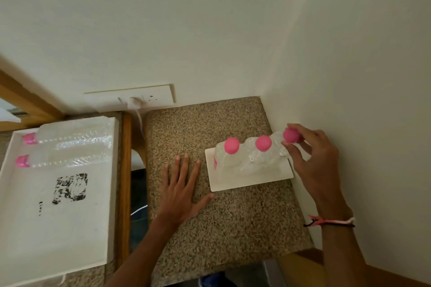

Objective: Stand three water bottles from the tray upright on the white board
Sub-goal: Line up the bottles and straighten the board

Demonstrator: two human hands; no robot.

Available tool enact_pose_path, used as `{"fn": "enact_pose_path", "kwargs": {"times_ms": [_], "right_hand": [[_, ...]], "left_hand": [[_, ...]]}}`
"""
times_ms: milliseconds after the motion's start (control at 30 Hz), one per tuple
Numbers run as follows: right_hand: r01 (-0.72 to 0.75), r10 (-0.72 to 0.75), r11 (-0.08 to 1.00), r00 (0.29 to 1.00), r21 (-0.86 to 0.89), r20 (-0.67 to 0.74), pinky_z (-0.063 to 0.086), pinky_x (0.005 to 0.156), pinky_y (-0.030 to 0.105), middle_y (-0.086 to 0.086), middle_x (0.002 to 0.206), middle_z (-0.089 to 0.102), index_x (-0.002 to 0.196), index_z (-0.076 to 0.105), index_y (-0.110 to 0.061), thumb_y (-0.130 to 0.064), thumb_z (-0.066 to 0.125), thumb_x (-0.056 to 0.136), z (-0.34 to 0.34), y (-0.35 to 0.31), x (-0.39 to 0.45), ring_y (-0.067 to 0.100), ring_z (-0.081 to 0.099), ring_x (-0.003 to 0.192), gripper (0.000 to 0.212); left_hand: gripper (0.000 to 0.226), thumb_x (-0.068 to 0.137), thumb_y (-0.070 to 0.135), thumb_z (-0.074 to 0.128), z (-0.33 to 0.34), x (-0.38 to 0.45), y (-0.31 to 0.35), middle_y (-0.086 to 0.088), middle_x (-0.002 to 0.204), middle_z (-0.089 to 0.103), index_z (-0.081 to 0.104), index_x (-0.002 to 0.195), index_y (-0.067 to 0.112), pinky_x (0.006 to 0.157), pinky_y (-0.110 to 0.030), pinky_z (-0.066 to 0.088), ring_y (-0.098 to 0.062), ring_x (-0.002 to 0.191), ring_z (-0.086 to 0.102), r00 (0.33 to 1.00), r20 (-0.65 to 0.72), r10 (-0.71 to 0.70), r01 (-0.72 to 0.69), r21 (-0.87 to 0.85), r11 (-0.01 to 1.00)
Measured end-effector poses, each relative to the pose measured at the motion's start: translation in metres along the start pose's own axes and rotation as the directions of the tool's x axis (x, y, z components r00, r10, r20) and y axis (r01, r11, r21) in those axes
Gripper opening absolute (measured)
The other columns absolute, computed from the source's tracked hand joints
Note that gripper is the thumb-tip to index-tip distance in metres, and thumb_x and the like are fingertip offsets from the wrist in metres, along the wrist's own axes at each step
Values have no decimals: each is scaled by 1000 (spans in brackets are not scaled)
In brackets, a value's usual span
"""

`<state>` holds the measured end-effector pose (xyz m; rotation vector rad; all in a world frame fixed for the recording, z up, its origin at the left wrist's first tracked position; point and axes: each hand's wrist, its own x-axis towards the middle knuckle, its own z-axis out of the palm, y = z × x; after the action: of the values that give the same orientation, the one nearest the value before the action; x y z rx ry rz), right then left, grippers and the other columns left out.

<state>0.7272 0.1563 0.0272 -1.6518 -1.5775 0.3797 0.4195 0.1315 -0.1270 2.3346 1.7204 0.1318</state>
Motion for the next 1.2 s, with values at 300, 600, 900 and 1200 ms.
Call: {"fn": "enact_pose_path", "kwargs": {"times_ms": [300, 600, 900, 1200], "right_hand": [[-53, 53, 998, 999, 30, 12, 54, 99, 38, 1, 124, 63, 141, 53, -25, -43, 78, 79, -3, 2, -10, 18, 63, 114, 68], [-576, 589, 803, 806, 150, -55, 49, 86, 25, 8, 137, 60, 150, 40, -15, -41, 45, 105, 33, 1, -105, 19, 59, 115, 52], [-590, 906, 30, 358, 807, 227, 47, 103, 39, 27, 139, 57, 135, 55, 4, -7, 51, 104, 64, 14, -75, 30, 57, 119, 33], [-670, 890, -56, 302, 740, 341, 47, 101, 37, 25, 127, 61, 130, 56, 10, 0, 53, 101, 65, 26, -65, 27, 62, 102, 31]], "left_hand": [[87, 89, 75, 30, -17, -2, 5, -18, 164, 23, 32, 154, 18, 123, -61, 21, -35, 154, 19, 1000, -14, 14, -15, -77, 997], [57, 96, 32, 58, -52, 20, 37, 2, 114, 63, 35, 146, 19, 79, -27, 55, -11, 96, 63, 989, -1, -148, 122, -560, 819], [61, 81, -1, 65, -59, 51, 48, 2, 80, 65, 44, 137, 11, 64, -30, 50, -17, 70, 64, 952, 171, -255, 301, -681, 667], [61, 74, 7, 66, -64, 44, 40, 11, 78, 60, 53, 134, 12, 66, -31, 53, -13, 70, 60, 973, 115, -199, 218, -734, 643]]}}
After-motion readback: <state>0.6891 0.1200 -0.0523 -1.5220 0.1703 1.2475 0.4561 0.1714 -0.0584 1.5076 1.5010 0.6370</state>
